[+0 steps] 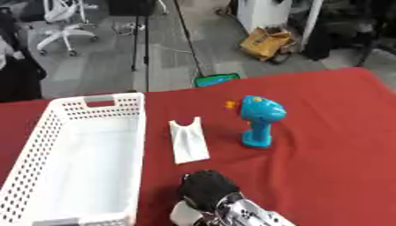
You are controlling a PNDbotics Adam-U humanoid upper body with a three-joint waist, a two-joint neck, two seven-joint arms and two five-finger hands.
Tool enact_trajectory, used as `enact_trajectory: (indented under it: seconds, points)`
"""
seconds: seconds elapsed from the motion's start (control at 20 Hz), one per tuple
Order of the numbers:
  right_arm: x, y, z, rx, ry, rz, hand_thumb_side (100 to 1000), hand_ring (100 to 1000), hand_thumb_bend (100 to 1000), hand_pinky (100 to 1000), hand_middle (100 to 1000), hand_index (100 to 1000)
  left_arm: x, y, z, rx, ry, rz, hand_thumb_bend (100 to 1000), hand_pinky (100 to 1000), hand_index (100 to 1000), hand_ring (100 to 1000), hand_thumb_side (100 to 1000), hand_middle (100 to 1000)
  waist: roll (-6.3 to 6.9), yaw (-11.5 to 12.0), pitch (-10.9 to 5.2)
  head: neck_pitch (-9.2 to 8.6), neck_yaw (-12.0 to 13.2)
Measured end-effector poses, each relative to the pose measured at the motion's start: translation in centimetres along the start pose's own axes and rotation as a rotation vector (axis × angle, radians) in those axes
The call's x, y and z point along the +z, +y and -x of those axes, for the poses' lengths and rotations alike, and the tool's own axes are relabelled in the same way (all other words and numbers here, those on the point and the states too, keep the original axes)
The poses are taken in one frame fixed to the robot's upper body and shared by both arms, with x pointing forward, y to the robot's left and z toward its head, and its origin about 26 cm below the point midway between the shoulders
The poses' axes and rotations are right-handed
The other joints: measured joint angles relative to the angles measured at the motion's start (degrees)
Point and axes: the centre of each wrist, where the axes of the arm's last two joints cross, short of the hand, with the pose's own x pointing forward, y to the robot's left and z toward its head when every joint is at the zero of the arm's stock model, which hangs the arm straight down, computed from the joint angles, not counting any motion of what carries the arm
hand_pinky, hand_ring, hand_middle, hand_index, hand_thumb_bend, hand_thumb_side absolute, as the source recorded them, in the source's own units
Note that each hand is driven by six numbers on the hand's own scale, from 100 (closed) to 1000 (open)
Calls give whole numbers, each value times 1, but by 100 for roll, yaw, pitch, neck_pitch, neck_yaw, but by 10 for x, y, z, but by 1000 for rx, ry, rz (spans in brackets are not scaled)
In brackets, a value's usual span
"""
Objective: Pick up objects on the table and place them in the box.
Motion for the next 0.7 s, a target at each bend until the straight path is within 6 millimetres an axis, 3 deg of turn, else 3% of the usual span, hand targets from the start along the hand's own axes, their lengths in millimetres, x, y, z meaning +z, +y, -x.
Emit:
enact_trajectory:
  seconds: [0.2,0.7]
  points:
    - [3,-9,2,5,-8,15,317,324,387,100,420,575,0,0,0,-3,1,0,100,594,698,658,799,672,-35,-27,0,-1,14]
    - [21,-53,2,13,-67,35,328,325,346,100,418,563,0,1,-1,-11,7,-1,100,591,698,657,801,671,-172,-97,-18,-1,56]
